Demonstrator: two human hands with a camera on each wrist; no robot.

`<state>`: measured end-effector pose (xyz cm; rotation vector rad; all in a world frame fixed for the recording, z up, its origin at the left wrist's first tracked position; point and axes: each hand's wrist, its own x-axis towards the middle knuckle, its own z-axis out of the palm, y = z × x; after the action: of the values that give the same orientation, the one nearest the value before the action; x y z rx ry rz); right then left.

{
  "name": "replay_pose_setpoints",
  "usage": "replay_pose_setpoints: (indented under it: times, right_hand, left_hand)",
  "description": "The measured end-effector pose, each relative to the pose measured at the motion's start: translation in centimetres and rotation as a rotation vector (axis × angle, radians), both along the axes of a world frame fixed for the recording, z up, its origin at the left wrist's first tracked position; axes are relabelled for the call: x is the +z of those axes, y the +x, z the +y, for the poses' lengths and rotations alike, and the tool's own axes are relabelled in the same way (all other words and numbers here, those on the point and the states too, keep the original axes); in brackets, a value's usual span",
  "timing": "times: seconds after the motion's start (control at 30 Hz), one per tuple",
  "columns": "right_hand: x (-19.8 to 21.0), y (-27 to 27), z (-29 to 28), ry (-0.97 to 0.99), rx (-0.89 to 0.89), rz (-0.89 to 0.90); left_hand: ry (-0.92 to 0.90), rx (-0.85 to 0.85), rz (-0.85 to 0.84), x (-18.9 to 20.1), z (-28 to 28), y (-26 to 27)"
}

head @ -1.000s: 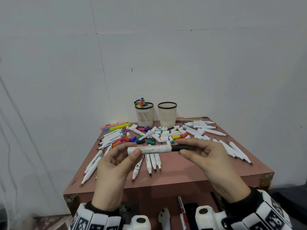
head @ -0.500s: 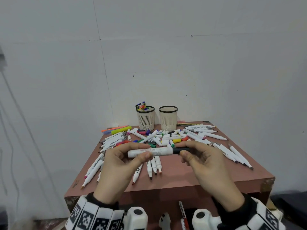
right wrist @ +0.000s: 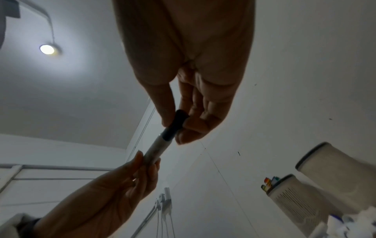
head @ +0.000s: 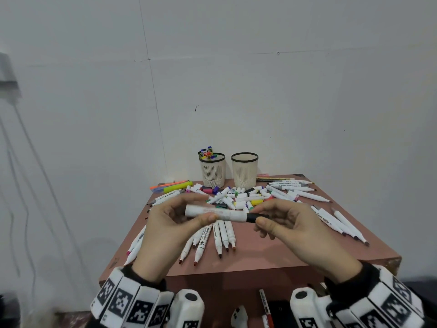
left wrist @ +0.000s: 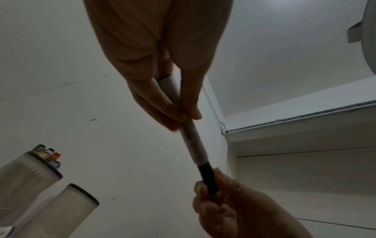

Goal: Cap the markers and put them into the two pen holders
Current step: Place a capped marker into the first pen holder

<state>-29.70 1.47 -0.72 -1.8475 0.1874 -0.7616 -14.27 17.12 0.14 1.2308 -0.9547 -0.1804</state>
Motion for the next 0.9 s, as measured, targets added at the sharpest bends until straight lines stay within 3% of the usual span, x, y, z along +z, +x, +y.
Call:
replay_pose_setpoints:
  times: [0.1, 0.27, 0.37, 0.5, 0.63, 0.77, 0.9]
  right_hand:
    - [0.9, 0.5, -0.6, -0.046, -0.005, -0.019]
    - [2.9, 1.9, -1.5, -0.205, -0.086, -0.002]
    - [4.6, 2.6, -1.8, -0.369, -0.118, 0.016]
    - [6.4, 4.1, -1.7, -0.447, -0.118, 0.013]
    - [7.2, 5.8, -2.9, -0.473, -0.142, 0.018]
    - [7.6, 7.1, -5.6, -0.436, -0.186, 0.046]
    - [8.0, 9.5, -8.9, -0.377, -0.288, 0.021]
  left_hand:
    - [-0.075, 0.044, 0.034, 1.2, -0.4, 0.6]
    - [-0.116, 0.045, -0.097, 4.2, -1.1, 0.9]
    - [-0.077, 0.017, -0.198, 5.6, -2.1, 1.1]
    - [0.005, -0.009, -0.335, 7.1, -3.7, 1.1]
    - [0.065, 0.012, -0.368, 8.2, -5.4, 2.4]
    - [0.214, 0.017, -0.365, 7.8, -7.4, 5.2]
    - [0.583, -0.034, -0.684, 5.2, -10.3, 8.0]
